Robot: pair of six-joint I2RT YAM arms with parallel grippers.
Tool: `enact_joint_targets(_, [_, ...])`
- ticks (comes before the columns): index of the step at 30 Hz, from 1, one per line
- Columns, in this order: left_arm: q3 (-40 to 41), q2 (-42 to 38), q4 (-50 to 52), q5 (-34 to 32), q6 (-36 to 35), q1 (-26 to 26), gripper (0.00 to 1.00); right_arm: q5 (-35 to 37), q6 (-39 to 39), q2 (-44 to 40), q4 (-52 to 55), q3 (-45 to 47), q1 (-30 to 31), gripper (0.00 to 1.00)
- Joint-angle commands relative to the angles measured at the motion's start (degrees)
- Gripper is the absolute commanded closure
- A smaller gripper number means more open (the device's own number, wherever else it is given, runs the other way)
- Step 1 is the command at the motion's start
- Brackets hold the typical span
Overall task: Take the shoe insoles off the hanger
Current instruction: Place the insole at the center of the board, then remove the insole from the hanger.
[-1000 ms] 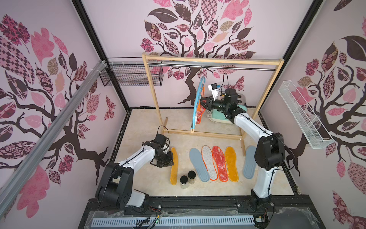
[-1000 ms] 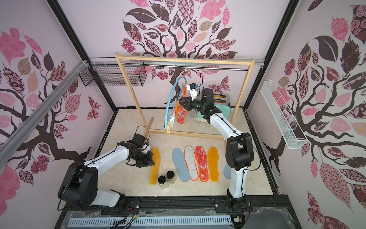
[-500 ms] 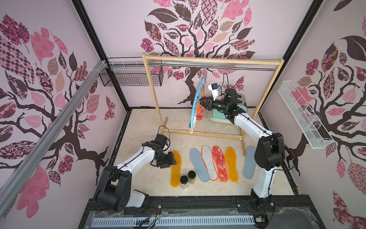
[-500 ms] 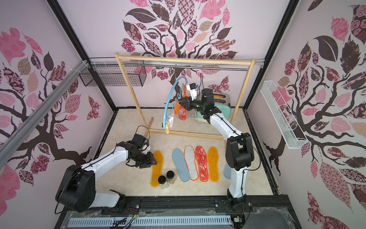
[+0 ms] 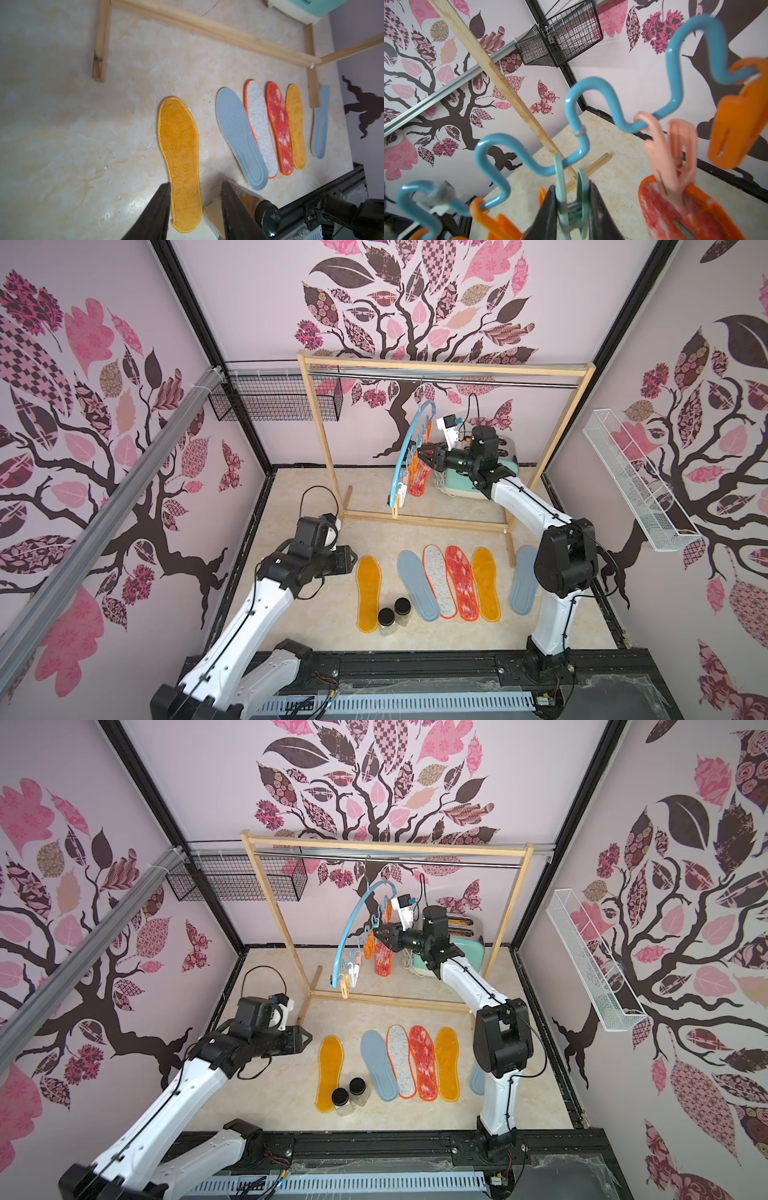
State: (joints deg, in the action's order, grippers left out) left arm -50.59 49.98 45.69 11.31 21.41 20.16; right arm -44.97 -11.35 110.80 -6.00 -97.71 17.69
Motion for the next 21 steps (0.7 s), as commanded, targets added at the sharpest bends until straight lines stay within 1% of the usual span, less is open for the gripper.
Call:
enact_joint_targets(1, [2.63, -8.98, -4.90, -2.30, -2.42, 0.14, 0.54, -0.03, -0.24, 2.04, 2.07, -0.04, -0.49, 0.85])
enact_joint_targets(4, [5.36, -15.17, -6.34, -5.29, -1.41, 0.38, 0.54, -0.12, -0.29, 2.28, 2.27, -0.10, -0.46, 0.85])
enact_joint_targets(6, [5.91, -16.54, -5.73, -6.14, -0.85, 0.38, 0.53, -0.05, -0.28, 2.45, 2.28, 0.06, -0.47, 0.85])
enact_joint_targets(8, [4.90, -16.11, -3.58, -7.11, -1.05, 0.40, 0.53, 0.14, 0.06, 2.40, 2.73, 0.02, -0.47, 0.85])
enact_joint_targets(11, [4.89, -15.12, -3.54, -7.02, -0.93, 0.40, 0.54, 0.06, -0.20, 2.35, 2.66, -0.16, -0.47, 0.85])
enact_joint_targets(16, [4.71, -13.61, -3.24, -5.30, -1.19, 0.43, 0.54, 0.01, -0.33, 2.49, 2.73, -0.18, -0.39, 0.84])
enact_joint_targets(21, [4.71, -13.24, -3.24, -4.81, -1.20, 0.40, 0.54, 0.27, -0.01, 2.44, 3.03, -0.17, -0.41, 0.71])
